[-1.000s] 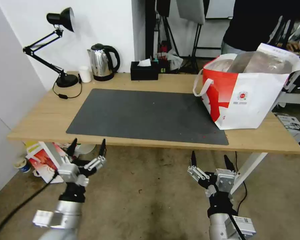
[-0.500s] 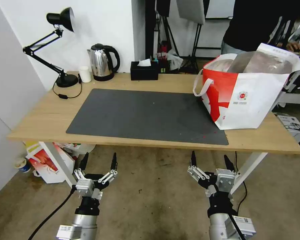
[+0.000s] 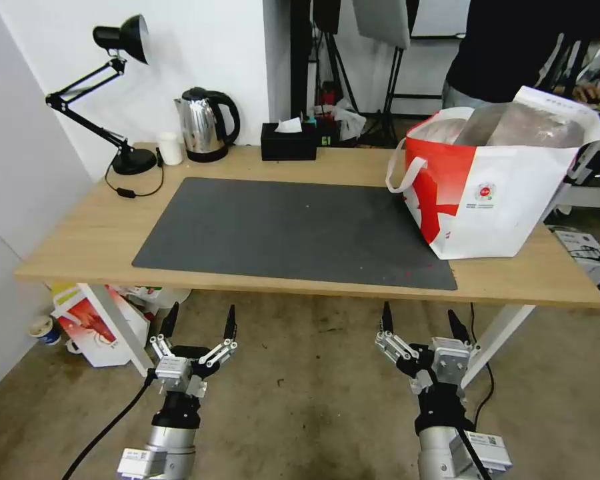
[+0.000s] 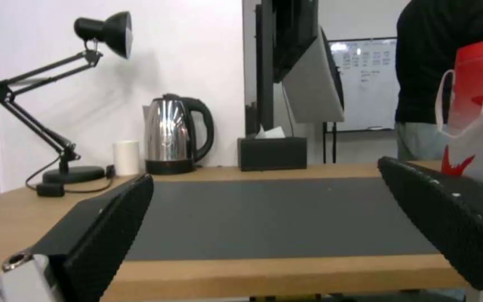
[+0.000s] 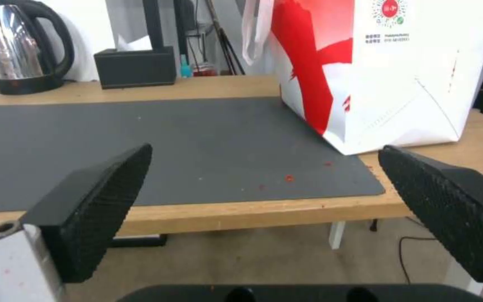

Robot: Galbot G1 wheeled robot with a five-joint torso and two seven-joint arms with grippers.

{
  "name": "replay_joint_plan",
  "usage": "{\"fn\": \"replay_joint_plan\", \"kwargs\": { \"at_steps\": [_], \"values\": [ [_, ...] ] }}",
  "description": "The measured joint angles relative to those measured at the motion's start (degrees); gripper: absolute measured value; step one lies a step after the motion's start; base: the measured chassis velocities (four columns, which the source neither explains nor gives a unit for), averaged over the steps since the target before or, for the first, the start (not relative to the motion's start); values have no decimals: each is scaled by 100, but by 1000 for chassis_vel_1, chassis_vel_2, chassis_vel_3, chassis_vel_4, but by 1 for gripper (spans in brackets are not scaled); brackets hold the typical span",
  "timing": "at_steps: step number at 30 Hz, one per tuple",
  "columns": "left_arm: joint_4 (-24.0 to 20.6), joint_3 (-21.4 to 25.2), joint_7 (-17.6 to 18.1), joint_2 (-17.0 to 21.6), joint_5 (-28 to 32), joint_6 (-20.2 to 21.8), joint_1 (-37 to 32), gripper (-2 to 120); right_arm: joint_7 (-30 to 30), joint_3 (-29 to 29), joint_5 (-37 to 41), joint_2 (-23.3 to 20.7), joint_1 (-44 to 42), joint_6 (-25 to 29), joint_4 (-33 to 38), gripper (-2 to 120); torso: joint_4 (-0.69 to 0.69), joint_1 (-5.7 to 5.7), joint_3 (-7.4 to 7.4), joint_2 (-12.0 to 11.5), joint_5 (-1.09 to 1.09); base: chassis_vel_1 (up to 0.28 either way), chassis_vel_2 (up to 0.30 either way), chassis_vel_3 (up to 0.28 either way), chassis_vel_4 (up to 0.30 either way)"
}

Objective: Pick up the trash from the table and place it into the takeout bag.

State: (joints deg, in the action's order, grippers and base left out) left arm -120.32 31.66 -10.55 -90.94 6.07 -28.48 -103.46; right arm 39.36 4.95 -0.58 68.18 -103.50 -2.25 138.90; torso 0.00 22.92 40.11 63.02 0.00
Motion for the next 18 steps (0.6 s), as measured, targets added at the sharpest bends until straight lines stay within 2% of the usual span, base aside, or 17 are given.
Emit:
{"fn": "replay_joint_plan", "kwargs": {
  "at_steps": [18],
  "values": [
    [-19, 94, -21, 52, 29, 37, 157, 100, 0, 0, 0, 0, 0, 0, 0, 100, 0, 0, 0, 0, 0, 0, 0, 0, 0]
  ]
}}
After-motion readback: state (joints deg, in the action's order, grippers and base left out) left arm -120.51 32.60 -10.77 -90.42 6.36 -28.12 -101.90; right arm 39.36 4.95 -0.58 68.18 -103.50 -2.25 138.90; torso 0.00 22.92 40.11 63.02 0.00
